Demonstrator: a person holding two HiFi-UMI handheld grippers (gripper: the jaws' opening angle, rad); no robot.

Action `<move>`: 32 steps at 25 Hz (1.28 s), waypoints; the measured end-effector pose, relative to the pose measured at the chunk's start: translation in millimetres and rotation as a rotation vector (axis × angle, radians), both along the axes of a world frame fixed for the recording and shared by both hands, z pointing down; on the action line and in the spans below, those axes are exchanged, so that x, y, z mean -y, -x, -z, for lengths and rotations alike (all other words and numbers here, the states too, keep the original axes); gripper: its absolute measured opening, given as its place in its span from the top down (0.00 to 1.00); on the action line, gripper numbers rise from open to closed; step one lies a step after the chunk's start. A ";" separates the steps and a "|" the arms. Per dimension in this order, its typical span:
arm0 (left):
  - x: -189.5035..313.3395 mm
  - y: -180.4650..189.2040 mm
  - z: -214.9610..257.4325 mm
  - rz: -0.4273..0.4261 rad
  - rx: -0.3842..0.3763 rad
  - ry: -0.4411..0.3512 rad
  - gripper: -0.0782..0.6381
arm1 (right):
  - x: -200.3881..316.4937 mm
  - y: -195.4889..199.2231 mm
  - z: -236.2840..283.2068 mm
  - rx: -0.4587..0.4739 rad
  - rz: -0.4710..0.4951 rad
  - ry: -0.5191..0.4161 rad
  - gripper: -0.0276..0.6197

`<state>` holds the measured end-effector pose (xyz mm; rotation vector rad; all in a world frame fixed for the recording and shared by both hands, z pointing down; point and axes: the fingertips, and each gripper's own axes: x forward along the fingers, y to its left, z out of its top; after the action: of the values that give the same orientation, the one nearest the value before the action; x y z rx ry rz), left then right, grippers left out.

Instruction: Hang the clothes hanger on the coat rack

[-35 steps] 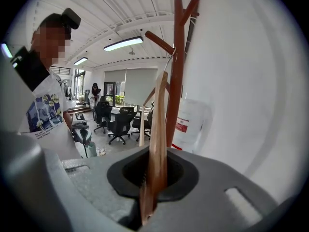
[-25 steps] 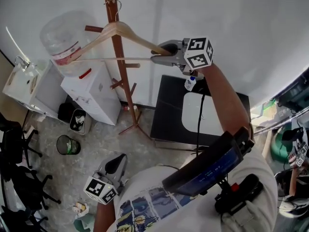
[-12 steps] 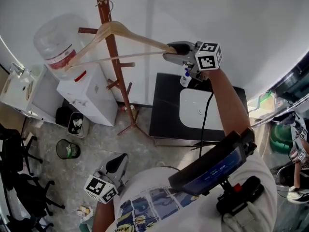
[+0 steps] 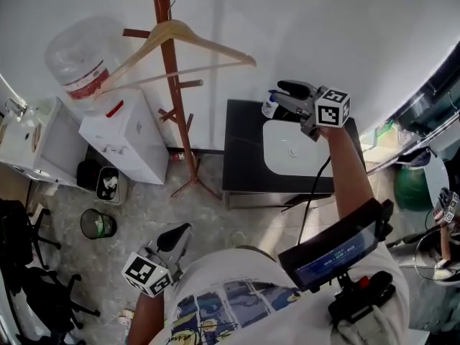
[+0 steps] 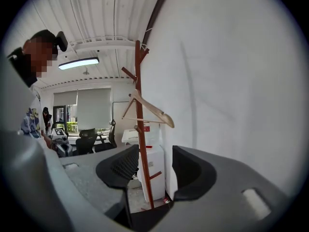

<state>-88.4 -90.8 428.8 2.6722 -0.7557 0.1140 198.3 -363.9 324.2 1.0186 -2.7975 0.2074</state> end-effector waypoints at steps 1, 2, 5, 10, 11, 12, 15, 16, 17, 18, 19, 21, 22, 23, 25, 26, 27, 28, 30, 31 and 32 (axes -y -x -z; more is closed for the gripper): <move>-2.6 2.8 -0.2 -0.015 -0.002 0.000 0.89 | -11.9 -0.6 -4.3 -0.004 -0.017 0.002 0.63; -5.0 5.8 0.7 -0.026 -0.002 -0.001 0.89 | -24.3 0.1 -8.7 -0.009 -0.031 0.004 0.63; -14.4 16.6 -1.1 -0.060 -0.003 -0.009 0.89 | -64.1 10.1 -23.4 -0.043 -0.064 0.003 0.63; -30.5 33.0 5.7 -0.105 0.004 -0.020 0.89 | -136.6 41.1 -49.7 -0.119 -0.131 -0.002 0.63; -33.3 37.5 7.8 -0.110 0.006 -0.020 0.89 | -150.2 49.8 -54.5 -0.134 -0.144 -0.006 0.64; -36.7 42.4 7.9 -0.119 0.008 -0.020 0.89 | -164.0 59.5 -59.2 -0.147 -0.157 -0.009 0.65; -47.8 56.9 3.9 -0.153 0.006 -0.018 0.89 | -206.7 92.1 -72.5 -0.169 -0.185 -0.009 0.66; -50.6 60.7 4.5 -0.165 0.005 -0.017 0.89 | -219.8 102.7 -75.5 -0.172 -0.196 -0.012 0.67; -52.4 63.6 6.2 -0.173 0.006 -0.018 0.89 | -230.5 113.1 -77.5 -0.177 -0.205 -0.020 0.69; -53.7 65.9 7.9 -0.178 0.007 -0.022 0.89 | -238.9 123.6 -78.7 -0.181 -0.212 -0.030 0.73; -55.1 68.4 8.6 -0.178 0.008 -0.026 0.89 | -246.1 134.2 -79.8 -0.182 -0.214 -0.040 0.74; -58.1 73.8 7.9 -0.178 0.015 -0.036 0.89 | -260.4 155.4 -82.0 -0.172 -0.211 -0.051 0.78; -60.0 76.4 7.1 -0.183 0.022 -0.040 0.89 | -269.0 165.5 -83.0 -0.165 -0.211 -0.051 0.80; -62.3 78.4 6.3 -0.193 0.030 -0.043 0.89 | -278.8 175.1 -84.2 -0.157 -0.214 -0.049 0.82; -67.6 79.7 5.3 -0.218 0.037 -0.046 0.89 | -299.0 192.3 -86.2 -0.150 -0.222 -0.045 0.85; -70.5 79.2 5.4 -0.230 0.037 -0.048 0.89 | -307.8 199.6 -86.7 -0.155 -0.226 -0.049 0.85; -73.4 78.4 6.0 -0.240 0.035 -0.049 0.89 | -315.5 206.5 -86.9 -0.166 -0.228 -0.055 0.87; -76.4 77.8 6.8 -0.248 0.033 -0.051 0.89 | -322.3 213.6 -86.2 -0.177 -0.226 -0.061 0.87; -81.9 77.5 8.0 -0.258 0.028 -0.055 0.89 | -334.1 227.7 -84.1 -0.197 -0.214 -0.068 0.88; -84.2 77.8 8.4 -0.261 0.027 -0.055 0.89 | -339.6 233.5 -83.3 -0.212 -0.206 -0.065 0.89; -86.1 78.3 8.5 -0.263 0.025 -0.055 0.89 | -344.9 238.4 -82.5 -0.228 -0.200 -0.061 0.89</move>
<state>-166.7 -4.7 420.2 2.8151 -0.4159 0.1966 -40.1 -19.1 406.7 1.2519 -2.5127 0.0258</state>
